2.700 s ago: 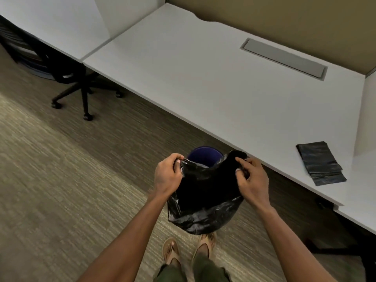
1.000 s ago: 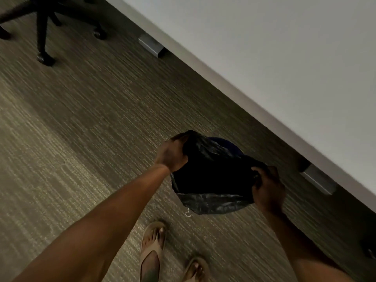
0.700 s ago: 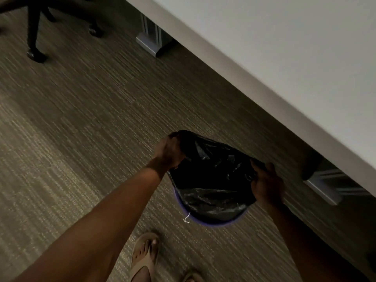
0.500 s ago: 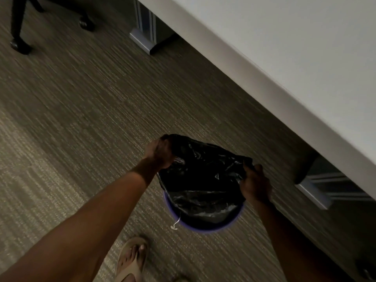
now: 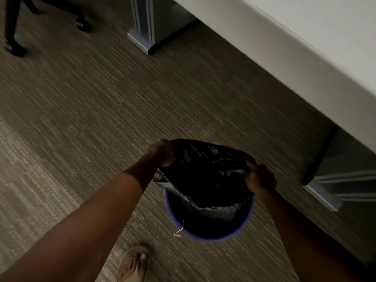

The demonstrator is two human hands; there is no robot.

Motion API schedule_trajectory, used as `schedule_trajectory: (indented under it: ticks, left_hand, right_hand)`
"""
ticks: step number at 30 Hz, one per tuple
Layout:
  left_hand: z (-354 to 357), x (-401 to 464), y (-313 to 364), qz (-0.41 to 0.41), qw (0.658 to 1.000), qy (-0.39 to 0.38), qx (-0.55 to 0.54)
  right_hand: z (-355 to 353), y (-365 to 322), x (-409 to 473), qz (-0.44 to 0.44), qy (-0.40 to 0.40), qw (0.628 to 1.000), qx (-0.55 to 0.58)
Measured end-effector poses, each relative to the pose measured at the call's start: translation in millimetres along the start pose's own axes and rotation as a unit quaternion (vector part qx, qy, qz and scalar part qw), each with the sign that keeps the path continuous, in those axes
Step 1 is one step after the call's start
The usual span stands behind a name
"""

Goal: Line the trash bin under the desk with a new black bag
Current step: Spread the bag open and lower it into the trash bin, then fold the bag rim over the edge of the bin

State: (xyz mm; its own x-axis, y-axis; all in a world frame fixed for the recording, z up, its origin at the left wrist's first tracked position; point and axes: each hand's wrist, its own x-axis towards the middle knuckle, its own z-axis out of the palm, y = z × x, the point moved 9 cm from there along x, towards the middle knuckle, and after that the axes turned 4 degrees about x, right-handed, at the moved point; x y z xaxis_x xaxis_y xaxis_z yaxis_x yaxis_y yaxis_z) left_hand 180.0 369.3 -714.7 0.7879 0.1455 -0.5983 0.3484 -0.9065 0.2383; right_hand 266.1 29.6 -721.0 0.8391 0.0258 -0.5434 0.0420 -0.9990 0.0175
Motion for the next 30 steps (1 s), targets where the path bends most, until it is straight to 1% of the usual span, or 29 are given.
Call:
schedule_trajectory:
  ticks: [3,8,10,11,12,13,14,15,16,17,18,20,21,22,23,24,25,26,27,28,29,30]
  left_hand:
    - [12.3,3.4,-0.2,-0.007,0.999,-0.034,0.017]
    - [26.3,3.7,1.6,-0.004,0.999,-0.049,-0.024]
    - [40.5,-1.9,-2.7,-0.027,0.994,-0.078,-0.077]
    - [47.7,-5.4,-6.7,-0.048,0.986,-0.082,-0.135]
    - [55.1,-9.2,-13.6,-0.072,0.970,-0.081,-0.218]
    - [64.4,-14.1,-21.6,-0.099,0.937,-0.081,-0.325]
    - [74.8,-21.2,-26.8,-0.122,0.886,-0.088,-0.439]
    - [85.9,-29.6,-30.0,-0.141,0.826,-0.098,-0.536]
    - [95.3,-36.9,-33.6,-0.149,0.776,-0.103,-0.604]
    - [102.8,-42.2,-36.0,-0.149,0.740,-0.104,-0.647]
    - [109.4,-47.4,-37.5,-0.146,0.716,-0.103,-0.675]
    - [117.7,-57.8,-36.9,-0.141,0.676,-0.087,-0.718]
    - [119.8,-63.4,-35.6,-0.139,0.664,-0.065,-0.732]
    - [119.4,-69.6,-35.2,-0.131,0.672,-0.027,-0.729]
    - [114.6,-79.2,-35.6,-0.119,0.708,0.028,-0.695]
    - [104.8,-91.1,-35.5,-0.102,0.767,0.096,-0.626]
    - [94.2,-104.1,-31.9,-0.077,0.826,0.160,-0.535]
    - [83.9,-117.6,-24.9,-0.045,0.866,0.221,-0.446]
    - [74.5,-130.2,-15.5,-0.013,0.891,0.274,-0.361]
    - [67.0,-140.2,-4.8,0.015,0.907,0.311,-0.283]
    - [62.6,-146.4,8.3,0.039,0.921,0.324,-0.211]
    - [63.7,-148.5,21.0,0.059,0.938,0.310,-0.143]
  right_hand:
    - [4.6,-1.5,5.4,0.008,-0.035,0.999,0.025]
    - [4.9,1.5,8.8,0.021,-0.069,0.996,0.060]
    - [9.5,6.5,4.2,0.053,-0.076,0.986,0.139]
    - [13.4,10.4,1.5,0.068,-0.075,0.973,0.209]
    - [18.2,15.7,-1.4,0.085,-0.068,0.948,0.298]
    - [22.5,23.0,-6.7,0.103,-0.056,0.912,0.394]
    - [25.8,32.4,-12.7,0.118,-0.041,0.867,0.483]
    - [31.3,42.2,-18.8,0.131,-0.033,0.823,0.552]
    - [38.6,50.8,-25.9,0.141,-0.037,0.787,0.600]
    - [46.6,56.5,-34.4,0.147,-0.049,0.762,0.628]
    - [54.7,60.7,-41.8,0.150,-0.062,0.746,0.646]
    - [67.2,67.3,-51.4,0.151,-0.070,0.720,0.673]
    - [69.7,68.1,-55.1,0.151,-0.064,0.713,0.682]
    - [69.6,69.8,-58.5,0.151,-0.042,0.715,0.681]
    - [68.7,74.3,-63.3,0.160,-0.002,0.722,0.673]
    - [65.4,80.1,-69.4,0.178,0.054,0.729,0.659]
    - [60.8,85.6,-80.8,0.202,0.120,0.728,0.644]
    - [55.1,85.9,-95.1,0.217,0.177,0.721,0.634]
    - [50.7,80.2,-107.7,0.213,0.210,0.721,0.626]
    - [46.3,69.2,-117.2,0.193,0.218,0.739,0.607]
    - [41.8,56.3,-123.4,0.166,0.214,0.776,0.570]
    - [37.7,43.3,-128.3,0.141,0.208,0.816,0.521]
